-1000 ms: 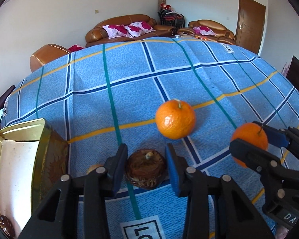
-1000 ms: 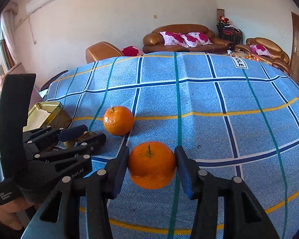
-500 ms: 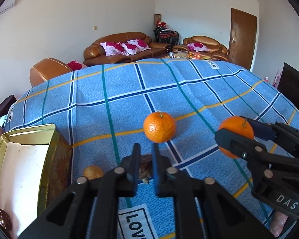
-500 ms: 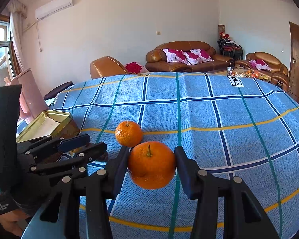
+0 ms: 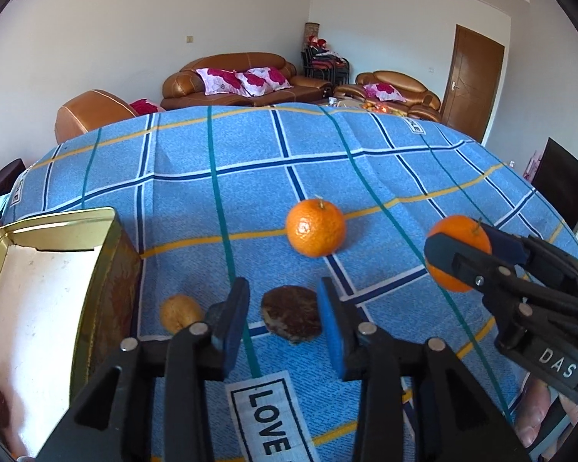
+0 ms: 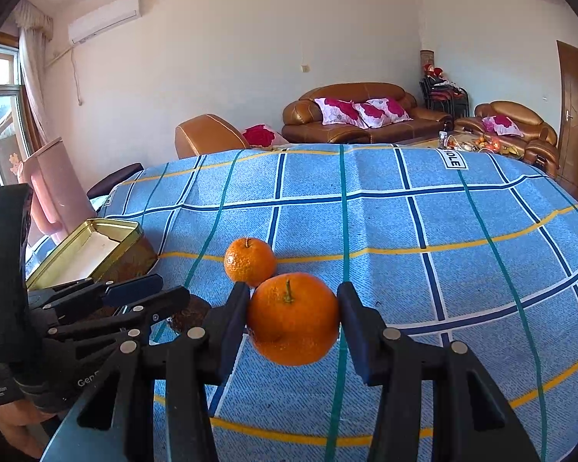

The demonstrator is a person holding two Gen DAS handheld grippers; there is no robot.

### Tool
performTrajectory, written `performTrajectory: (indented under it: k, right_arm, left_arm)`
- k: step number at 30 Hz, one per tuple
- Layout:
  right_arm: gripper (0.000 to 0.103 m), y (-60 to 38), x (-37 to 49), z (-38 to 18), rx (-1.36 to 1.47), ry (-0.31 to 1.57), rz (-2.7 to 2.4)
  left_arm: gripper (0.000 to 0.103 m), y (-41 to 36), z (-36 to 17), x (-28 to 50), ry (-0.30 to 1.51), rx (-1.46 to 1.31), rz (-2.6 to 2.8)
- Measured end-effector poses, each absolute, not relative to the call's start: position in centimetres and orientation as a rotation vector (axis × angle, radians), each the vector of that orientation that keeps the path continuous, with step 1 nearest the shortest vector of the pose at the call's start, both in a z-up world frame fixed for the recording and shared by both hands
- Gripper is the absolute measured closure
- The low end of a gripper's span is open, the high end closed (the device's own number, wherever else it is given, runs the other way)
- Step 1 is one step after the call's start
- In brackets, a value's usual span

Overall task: Organize fruits
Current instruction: 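Lower the left tool onto a brown mangosteen while the right tool holds the orange, then close the left tool on the brown mangosteen and lift it, then carry the mangosteen in the left tool and orange in the right tool over the tin tray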

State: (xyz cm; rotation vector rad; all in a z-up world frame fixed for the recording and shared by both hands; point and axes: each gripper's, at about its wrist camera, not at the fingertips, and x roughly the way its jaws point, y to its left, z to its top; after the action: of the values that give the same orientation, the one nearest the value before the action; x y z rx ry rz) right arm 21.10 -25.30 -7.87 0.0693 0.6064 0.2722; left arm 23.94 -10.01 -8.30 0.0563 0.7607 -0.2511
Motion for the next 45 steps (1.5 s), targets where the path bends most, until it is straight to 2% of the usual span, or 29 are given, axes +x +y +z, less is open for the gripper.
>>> performTrajectory:
  k: [2,11,13,14,17,45]
  right_arm:
    - [0.054,-25.1,20.8,-7.8,0.059,0.606,0.271]
    - [0.054,-25.5,20.7,-8.0,0.086,0.609,0.279]
    - [0.054,-25.4,20.6,-8.0,0.083,0.611,0.28]
    - [0.054,-25.5,20.6,-8.0,0.084,0.612,0.28]
    - [0.054,-25.4,20.7,-8.0,0.088,0.61,0.279]
    - [0.054,-24.8,18.3,-6.9,0.036,0.484,0.301]
  left_arm:
    - [0.044,-10.9,-8.8,24.3,0.794,0.095,-0.267]
    - [0.045,-10.8,-10.2,25.7,0.894,0.087,-0.229]
    - [0.051,-10.8,-10.3,25.7,0.895,0.085,-0.234]
    - [0.058,-11.0,-10.3,25.7,0.892,0.093,-0.241]
    - [0.061,-11.3,-10.2,25.4,0.884,0.111,-0.257]
    - [0.061,-10.7,-6.0,20.5,0.564,0.137,-0.168]
